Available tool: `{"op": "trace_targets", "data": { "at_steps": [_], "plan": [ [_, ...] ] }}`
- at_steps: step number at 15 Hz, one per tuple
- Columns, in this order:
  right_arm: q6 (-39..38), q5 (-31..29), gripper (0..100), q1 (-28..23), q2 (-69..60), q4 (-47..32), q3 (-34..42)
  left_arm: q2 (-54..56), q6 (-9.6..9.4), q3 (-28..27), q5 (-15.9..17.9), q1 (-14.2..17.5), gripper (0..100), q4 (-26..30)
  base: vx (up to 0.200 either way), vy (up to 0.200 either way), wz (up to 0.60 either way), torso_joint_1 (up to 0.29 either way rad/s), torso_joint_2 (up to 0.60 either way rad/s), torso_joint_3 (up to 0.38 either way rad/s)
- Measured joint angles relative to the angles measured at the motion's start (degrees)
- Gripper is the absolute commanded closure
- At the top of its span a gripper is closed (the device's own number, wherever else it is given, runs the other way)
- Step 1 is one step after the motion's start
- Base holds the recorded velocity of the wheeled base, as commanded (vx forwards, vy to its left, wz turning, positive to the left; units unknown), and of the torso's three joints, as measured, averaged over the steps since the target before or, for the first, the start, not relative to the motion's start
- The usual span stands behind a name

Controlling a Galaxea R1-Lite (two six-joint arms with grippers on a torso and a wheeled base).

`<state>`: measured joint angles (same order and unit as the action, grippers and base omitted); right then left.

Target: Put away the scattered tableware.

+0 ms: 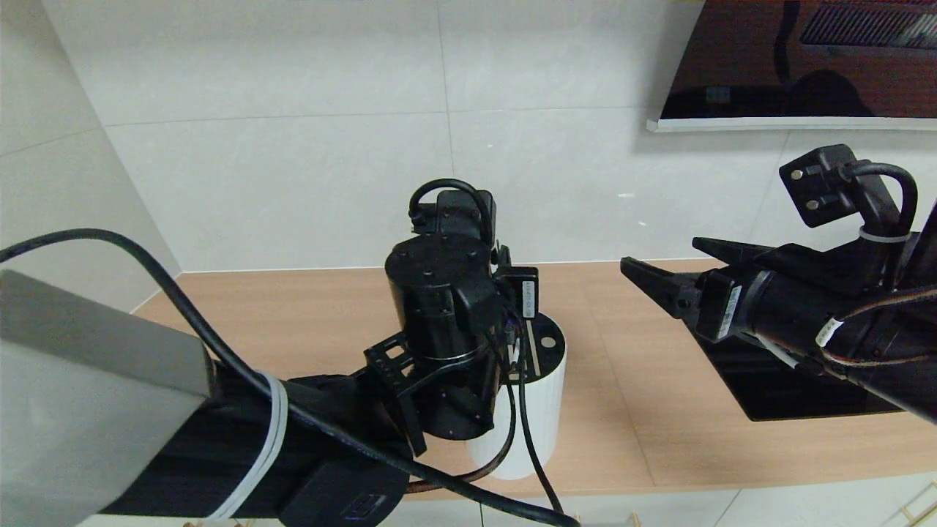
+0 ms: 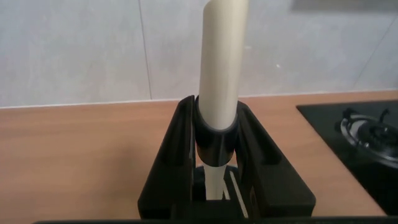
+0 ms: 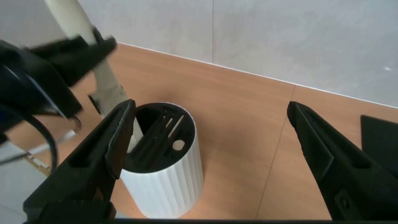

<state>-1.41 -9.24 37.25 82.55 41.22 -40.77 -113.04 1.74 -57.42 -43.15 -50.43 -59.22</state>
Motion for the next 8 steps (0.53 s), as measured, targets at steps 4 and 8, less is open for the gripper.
{"op": "trace_targets", "data": {
  "at_steps": [4,8],
  "plan": [
    [0.0,0.16,0,-0.02,0.07,-0.02,0.0,-1.69,0.85,2.95,-0.04,-0.11,100,-2.26,0.0,0.0,0.0,0.0,0.0,0.0],
    [0.0,0.13,0,-0.02,0.72,0.0,0.06,-3.22,1.04,5.28,0.0,-0.33,100,-4.33,0.0,0.0,0.0,0.0,0.0,0.0]
  ]
}}
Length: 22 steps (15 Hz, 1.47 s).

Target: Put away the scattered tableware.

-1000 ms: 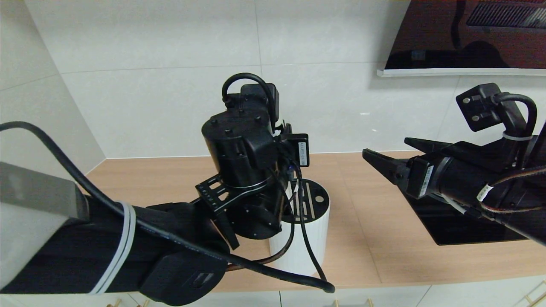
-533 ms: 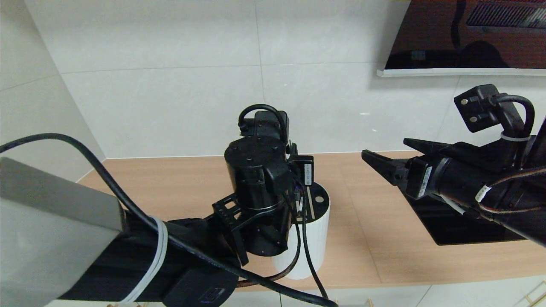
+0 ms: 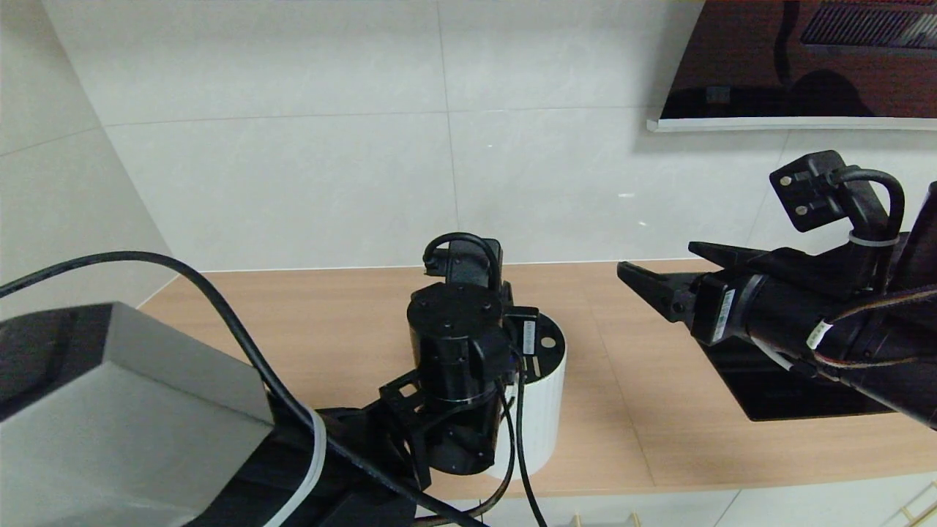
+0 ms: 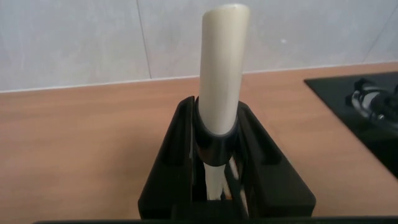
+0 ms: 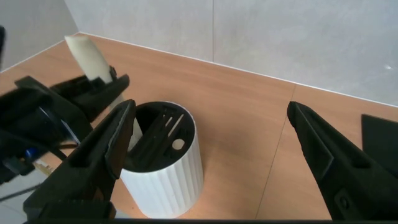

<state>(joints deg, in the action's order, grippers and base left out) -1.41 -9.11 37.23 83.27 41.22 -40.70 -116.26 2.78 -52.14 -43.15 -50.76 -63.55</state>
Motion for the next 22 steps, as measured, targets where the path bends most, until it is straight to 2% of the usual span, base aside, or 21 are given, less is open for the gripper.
{"op": "trace_targets", "data": {
  "at_steps": [7,16,17,22],
  "plan": [
    [0.0,-0.02,0,0.0,0.33,0.0,0.02,-2.26,0.66,1.38,0.0,-0.59,100,-0.46,0.0,0.0,0.0,0.0,0.0,0.0],
    [0.0,0.09,0,0.0,0.55,0.09,0.38,-4.57,0.63,2.3,0.07,-1.08,100,-2.11,0.0,0.0,0.0,0.0,0.0,0.0],
    [0.0,0.16,0,0.0,0.55,0.22,0.38,-4.61,0.63,2.3,0.07,-1.11,0,-2.13,0.0,0.0,0.0,0.0,0.0,0.0],
    [0.0,0.22,0,0.0,0.55,0.5,0.57,-4.71,0.63,2.22,0.13,-1.06,0,-2.06,0.0,0.0,0.0,0.0,0.0,0.0]
  ]
}}
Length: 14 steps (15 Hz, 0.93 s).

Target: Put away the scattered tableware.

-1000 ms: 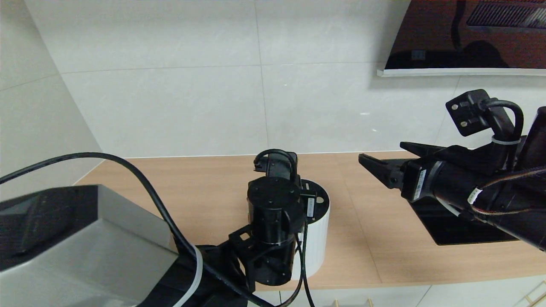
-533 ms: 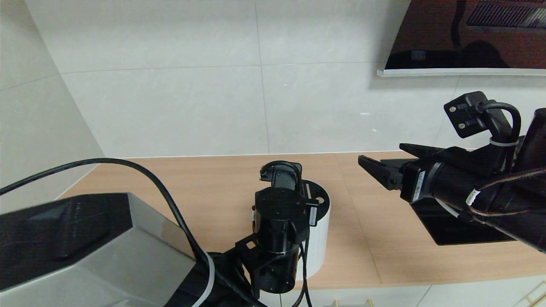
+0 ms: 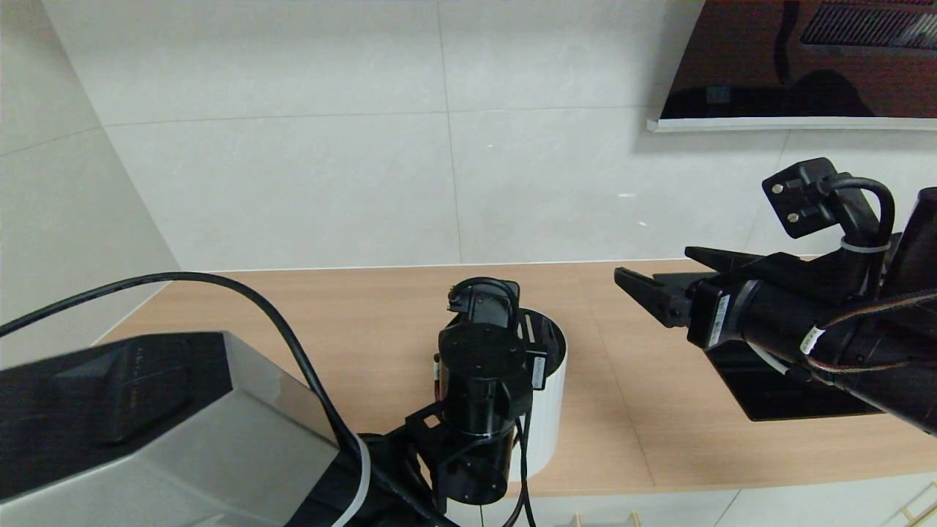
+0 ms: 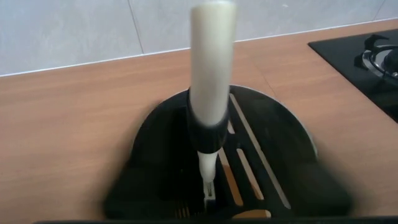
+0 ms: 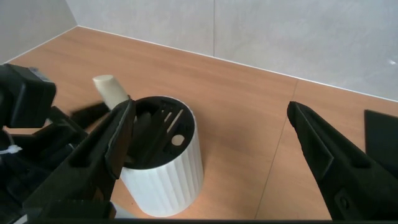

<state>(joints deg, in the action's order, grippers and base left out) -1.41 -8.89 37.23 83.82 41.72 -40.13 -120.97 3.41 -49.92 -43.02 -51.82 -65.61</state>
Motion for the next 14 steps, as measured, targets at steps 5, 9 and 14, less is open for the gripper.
{"op": "trace_targets", "data": {
  "at_steps": [5,9,14],
  "plan": [
    [0.0,0.02,0,0.02,-0.06,0.0,0.06,1.1,0.04,0.23,-0.06,-0.05,0,-0.02,0.0,0.0,0.0,0.0,0.0,0.0],
    [-0.06,-0.09,0,0.0,-0.72,0.02,-0.11,10.14,0.09,4.97,3.99,0.01,0,-1.12,0.0,0.0,0.0,0.0,0.0,0.0],
    [0.49,-0.46,0,-0.46,-4.34,-0.34,0.13,31.24,-0.33,10.68,13.32,0.84,0,3.58,0.0,0.0,0.0,0.0,0.0,0.0]
  ]
}}
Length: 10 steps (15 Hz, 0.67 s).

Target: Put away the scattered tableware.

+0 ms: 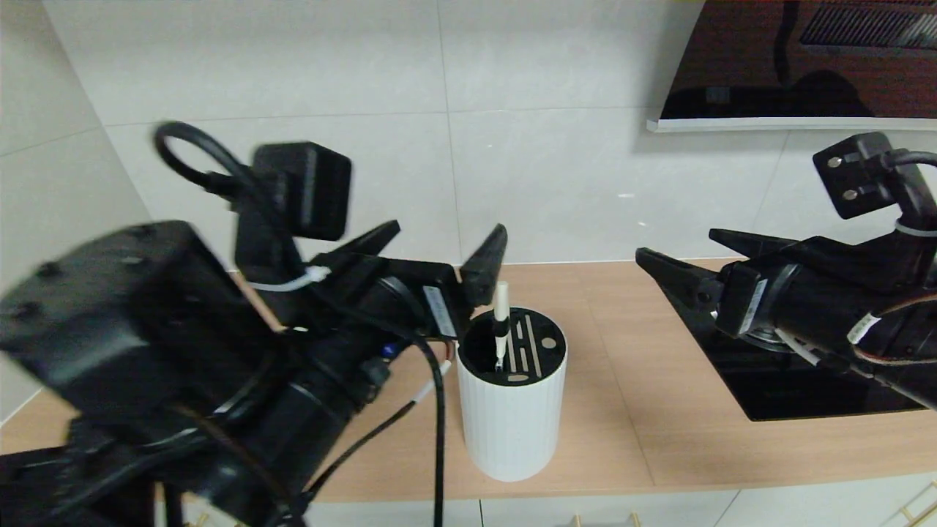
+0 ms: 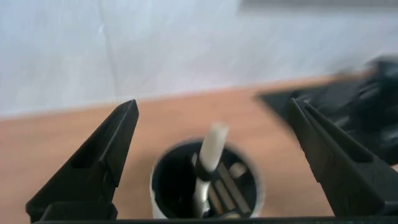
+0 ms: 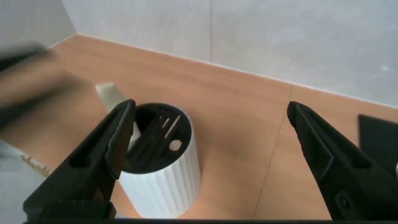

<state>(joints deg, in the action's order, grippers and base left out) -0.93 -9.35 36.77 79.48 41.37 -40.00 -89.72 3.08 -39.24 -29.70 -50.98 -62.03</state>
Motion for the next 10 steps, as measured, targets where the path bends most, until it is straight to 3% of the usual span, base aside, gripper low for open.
{"op": "trace_targets", "data": {
  "at_steps": [4,7,10],
  "plan": [
    [-0.02,-0.17,0,-0.02,-10.83,-0.24,7.12,18.9,-0.07,5.78,5.1,6.5,0,10.0,0.0,0.0,0.0,0.0,0.0,0.0],
    [-0.13,-1.16,0,-1.68,-23.54,-4.02,15.53,35.43,-0.09,9.56,9.45,12.84,0,27.54,0.0,0.0,0.0,0.0,0.0,0.0],
    [-1.39,-0.72,0,-8.37,-38.22,-13.87,22.2,52.96,0.0,11.11,14.84,20.36,0,47.14,0.0,0.0,0.0,0.0,0.0,0.0]
  ]
}}
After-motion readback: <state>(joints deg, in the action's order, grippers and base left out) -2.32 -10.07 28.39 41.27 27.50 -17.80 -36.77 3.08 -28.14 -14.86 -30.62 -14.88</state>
